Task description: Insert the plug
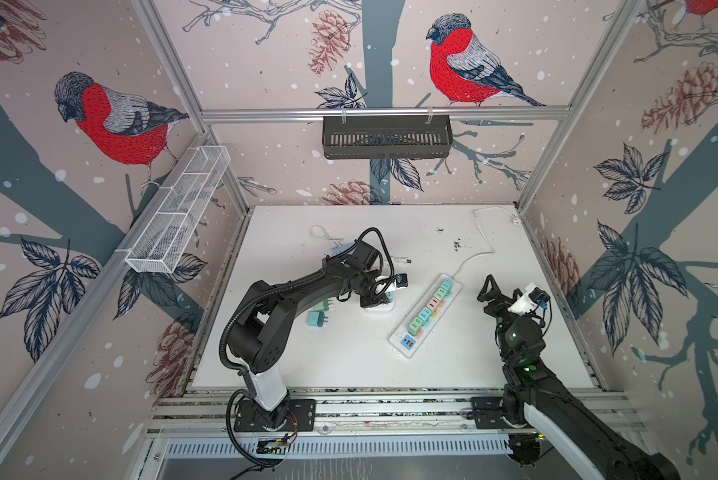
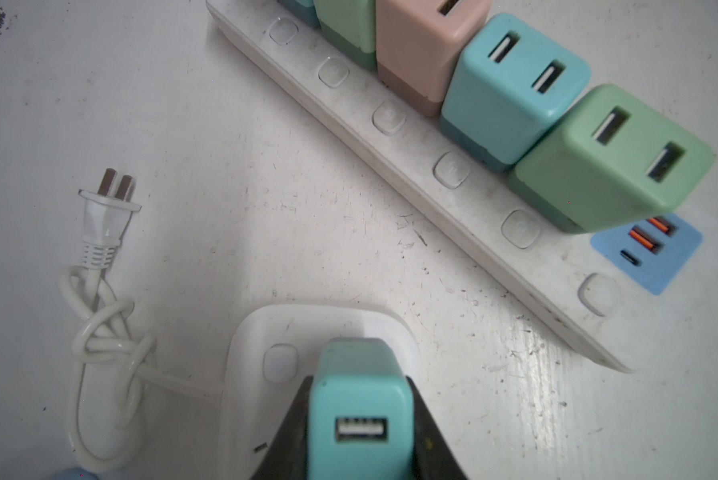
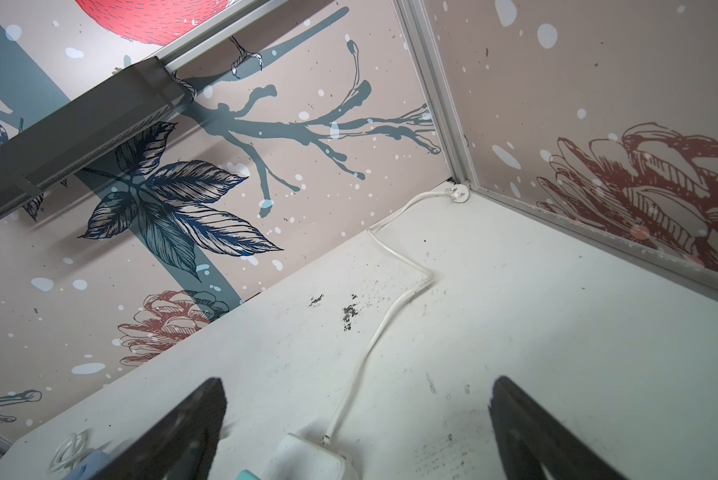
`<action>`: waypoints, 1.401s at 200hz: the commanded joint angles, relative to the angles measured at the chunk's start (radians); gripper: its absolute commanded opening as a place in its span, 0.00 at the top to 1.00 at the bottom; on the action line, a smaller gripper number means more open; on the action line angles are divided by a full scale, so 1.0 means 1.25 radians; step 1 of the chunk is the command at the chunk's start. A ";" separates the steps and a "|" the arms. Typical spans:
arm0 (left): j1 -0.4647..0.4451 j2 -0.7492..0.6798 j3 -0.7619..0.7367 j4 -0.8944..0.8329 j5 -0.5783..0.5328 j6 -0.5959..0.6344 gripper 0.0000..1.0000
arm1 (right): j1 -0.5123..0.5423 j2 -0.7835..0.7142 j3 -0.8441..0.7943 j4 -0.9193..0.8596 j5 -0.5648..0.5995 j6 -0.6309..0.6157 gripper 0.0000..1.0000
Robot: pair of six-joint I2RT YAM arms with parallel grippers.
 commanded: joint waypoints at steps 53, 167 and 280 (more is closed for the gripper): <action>0.001 0.022 0.020 -0.002 0.009 0.014 1.00 | -0.001 0.011 -0.040 0.026 -0.007 -0.004 0.00; 0.007 0.071 0.057 -0.015 0.020 0.015 1.00 | 0.000 0.015 -0.039 0.028 -0.009 -0.006 0.00; 0.008 0.157 0.145 -0.089 0.058 -0.047 1.00 | 0.000 0.017 -0.037 0.028 -0.011 -0.006 0.00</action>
